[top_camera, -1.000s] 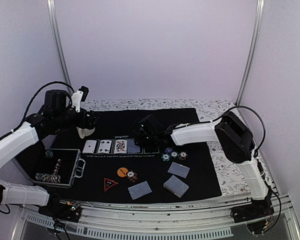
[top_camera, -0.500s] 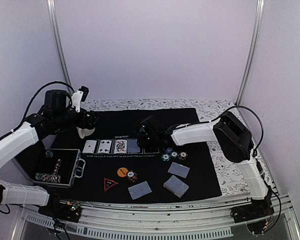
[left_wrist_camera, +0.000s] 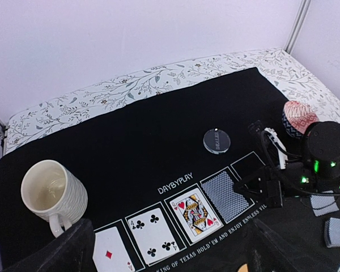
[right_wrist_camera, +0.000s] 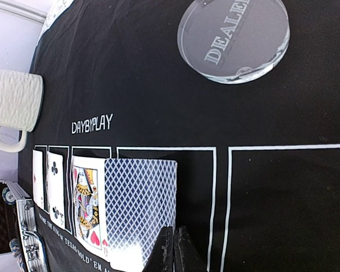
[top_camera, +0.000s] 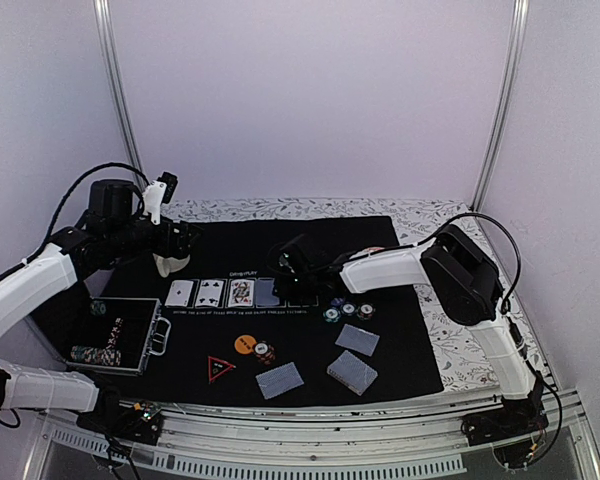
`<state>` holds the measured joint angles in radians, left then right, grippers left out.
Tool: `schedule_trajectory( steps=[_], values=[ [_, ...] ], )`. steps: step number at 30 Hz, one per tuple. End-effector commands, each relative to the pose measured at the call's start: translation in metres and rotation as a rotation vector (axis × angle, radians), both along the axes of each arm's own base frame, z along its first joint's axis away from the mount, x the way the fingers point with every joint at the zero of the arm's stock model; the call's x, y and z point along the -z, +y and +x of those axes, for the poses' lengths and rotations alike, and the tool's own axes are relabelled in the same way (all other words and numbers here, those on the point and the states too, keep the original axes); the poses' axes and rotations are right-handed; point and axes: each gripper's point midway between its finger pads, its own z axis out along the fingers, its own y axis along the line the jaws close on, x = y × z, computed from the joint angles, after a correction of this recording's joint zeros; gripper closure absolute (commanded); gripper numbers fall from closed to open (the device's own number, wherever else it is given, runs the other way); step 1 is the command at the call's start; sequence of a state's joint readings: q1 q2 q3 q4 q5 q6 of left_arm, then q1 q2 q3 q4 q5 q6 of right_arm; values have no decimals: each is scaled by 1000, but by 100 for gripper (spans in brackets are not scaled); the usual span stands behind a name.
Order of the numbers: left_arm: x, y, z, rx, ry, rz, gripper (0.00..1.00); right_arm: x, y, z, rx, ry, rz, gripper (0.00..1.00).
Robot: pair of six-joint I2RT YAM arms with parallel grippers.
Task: Distribute texas hold em gaming equipment
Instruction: Adjust the poker card in the community card area.
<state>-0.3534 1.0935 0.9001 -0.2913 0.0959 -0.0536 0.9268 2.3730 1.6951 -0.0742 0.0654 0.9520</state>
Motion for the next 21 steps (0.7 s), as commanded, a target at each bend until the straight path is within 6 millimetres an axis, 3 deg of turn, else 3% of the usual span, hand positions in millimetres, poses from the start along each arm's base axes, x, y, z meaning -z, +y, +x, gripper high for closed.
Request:
schedule_trajectory(
  steps=[1, 3, 6, 18, 21],
  values=[
    [4, 0, 0, 4, 1, 6, 7, 5, -11, 1, 28, 0, -26, 97],
    [4, 0, 0, 5, 2, 6, 7, -15, -14, 3, 46, -28, -10, 97],
    [4, 0, 0, 6, 2, 6, 7, -21, -19, 4, 60, -44, -13, 98],
    [4, 0, 0, 6, 3, 6, 7, -10, -10, 0, 34, -6, 19, 97],
    [4, 0, -1, 6, 2, 6, 7, -17, -9, 0, 30, -12, 24, 87]
  ],
)
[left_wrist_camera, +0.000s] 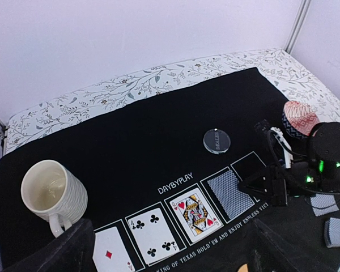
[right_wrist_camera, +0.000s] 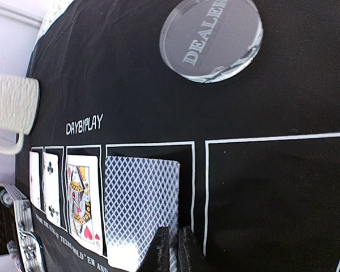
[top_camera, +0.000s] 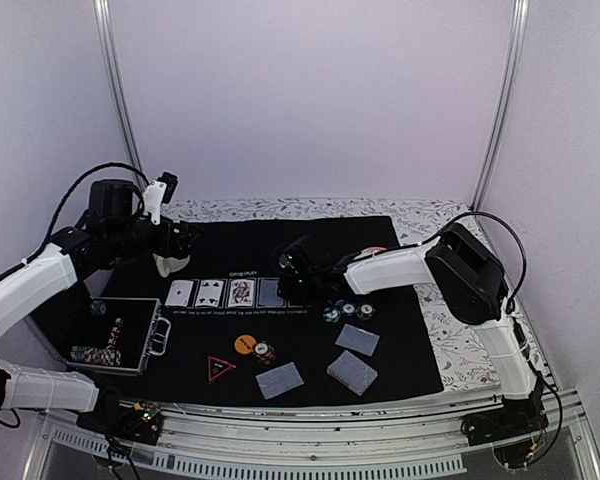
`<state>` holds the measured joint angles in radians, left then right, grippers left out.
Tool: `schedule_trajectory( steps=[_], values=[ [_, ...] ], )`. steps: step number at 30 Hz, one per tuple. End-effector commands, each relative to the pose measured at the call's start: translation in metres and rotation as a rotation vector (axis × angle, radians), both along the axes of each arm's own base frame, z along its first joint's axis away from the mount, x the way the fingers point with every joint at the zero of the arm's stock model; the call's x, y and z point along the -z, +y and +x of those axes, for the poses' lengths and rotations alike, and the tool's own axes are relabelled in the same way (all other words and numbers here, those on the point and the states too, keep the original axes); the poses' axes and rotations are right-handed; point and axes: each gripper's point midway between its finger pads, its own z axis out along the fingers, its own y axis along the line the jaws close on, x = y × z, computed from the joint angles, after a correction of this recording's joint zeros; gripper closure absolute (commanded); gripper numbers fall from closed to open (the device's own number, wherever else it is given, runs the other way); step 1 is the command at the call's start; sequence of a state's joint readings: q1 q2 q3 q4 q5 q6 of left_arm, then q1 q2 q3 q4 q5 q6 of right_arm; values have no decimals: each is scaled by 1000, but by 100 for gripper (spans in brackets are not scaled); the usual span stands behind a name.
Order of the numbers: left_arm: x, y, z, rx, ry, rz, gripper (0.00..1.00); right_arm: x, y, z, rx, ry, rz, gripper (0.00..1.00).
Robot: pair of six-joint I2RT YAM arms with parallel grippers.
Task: Distribute texas hold em gaming equipment
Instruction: Adjust the poker card in the community card area, then adjust the face-down deck piles on the poker table mat.
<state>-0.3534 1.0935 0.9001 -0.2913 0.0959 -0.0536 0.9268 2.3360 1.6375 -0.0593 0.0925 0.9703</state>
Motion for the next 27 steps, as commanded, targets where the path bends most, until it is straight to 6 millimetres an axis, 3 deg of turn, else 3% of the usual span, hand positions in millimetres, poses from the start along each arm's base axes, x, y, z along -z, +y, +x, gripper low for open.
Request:
schedule_trajectory(
  steps=[1, 6, 9, 12, 17, 20, 23, 27],
  values=[
    [5, 0, 0, 6, 3, 7, 7, -21, 2, 2, -8, -20, 32, 84],
    [4, 0, 0, 8, 0, 6, 7, -77, 7, -6, -140, -132, 47, 65],
    [4, -1, -1, 10, 1, 2, 7, -124, 10, -30, -301, -242, 52, 54],
    [5, -4, -2, 24, 7, -5, 7, -150, 6, -65, -449, -299, 53, 46],
    [5, -16, -5, 81, 22, -44, 8, -148, -19, -120, -542, -232, -9, 43],
    [-3, -39, -18, 200, 21, -96, 16, -145, -30, -150, -568, -190, -35, 42],
    [-10, -84, -50, 388, 19, -80, 24, -140, -55, -167, -528, -133, -23, 41],
    [1, -143, -117, 655, 65, -11, 26, -145, -98, -174, -429, -149, -34, 36]
  ],
)
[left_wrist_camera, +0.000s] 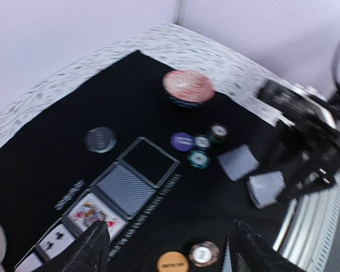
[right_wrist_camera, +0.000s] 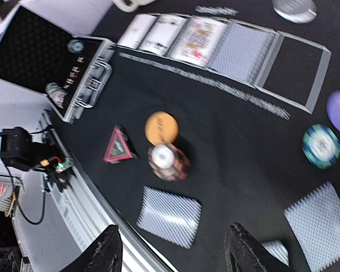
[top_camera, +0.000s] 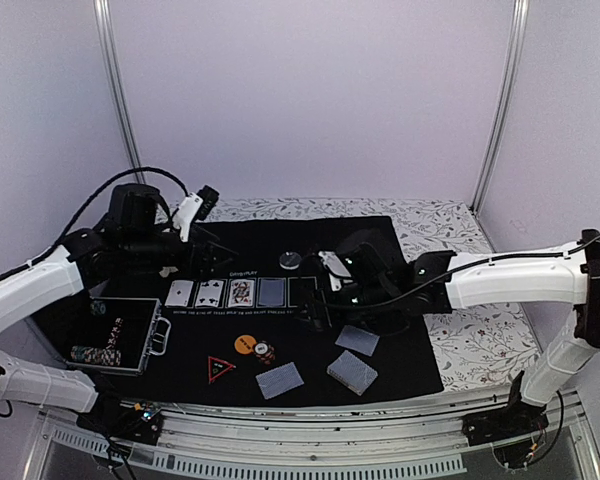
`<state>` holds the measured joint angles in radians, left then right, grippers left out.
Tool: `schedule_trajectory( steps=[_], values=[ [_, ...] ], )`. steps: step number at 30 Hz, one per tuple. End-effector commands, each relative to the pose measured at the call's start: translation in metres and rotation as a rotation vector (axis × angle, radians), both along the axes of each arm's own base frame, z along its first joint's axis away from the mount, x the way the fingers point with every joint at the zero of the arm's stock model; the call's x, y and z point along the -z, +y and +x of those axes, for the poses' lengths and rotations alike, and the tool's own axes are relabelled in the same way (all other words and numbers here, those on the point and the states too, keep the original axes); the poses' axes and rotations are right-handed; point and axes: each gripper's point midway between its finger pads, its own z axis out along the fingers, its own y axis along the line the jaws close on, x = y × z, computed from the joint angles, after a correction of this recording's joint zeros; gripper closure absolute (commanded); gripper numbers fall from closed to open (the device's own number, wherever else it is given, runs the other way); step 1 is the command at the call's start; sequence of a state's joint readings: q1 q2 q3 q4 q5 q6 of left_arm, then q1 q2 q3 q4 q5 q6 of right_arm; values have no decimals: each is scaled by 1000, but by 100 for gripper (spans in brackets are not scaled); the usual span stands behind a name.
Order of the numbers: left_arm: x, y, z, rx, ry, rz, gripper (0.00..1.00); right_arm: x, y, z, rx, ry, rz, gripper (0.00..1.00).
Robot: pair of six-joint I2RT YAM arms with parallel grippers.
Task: Distribute texas hold em gaming equipment
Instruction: Adjust the face-down deck piles on the poker table mat.
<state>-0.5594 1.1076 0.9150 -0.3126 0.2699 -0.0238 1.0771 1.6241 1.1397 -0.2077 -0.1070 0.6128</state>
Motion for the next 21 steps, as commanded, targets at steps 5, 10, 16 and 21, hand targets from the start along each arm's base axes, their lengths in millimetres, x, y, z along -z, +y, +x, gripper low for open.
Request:
schedule_trajectory(
  steps=[5, 10, 16, 21],
  values=[
    [38, -80, -128, 447, 56, 134, 28, -4, -85, -12, 190, 0, -20, 33],
    [68, -97, -152, 474, 69, 203, 28, 17, -122, -22, 277, 59, -109, 29],
    [100, -128, -178, 612, 61, 267, 18, 64, -141, -48, 318, 237, -181, 21],
    [102, -143, -180, 663, 30, 232, 11, 90, -133, -61, 289, 274, -272, 10]
  ],
)
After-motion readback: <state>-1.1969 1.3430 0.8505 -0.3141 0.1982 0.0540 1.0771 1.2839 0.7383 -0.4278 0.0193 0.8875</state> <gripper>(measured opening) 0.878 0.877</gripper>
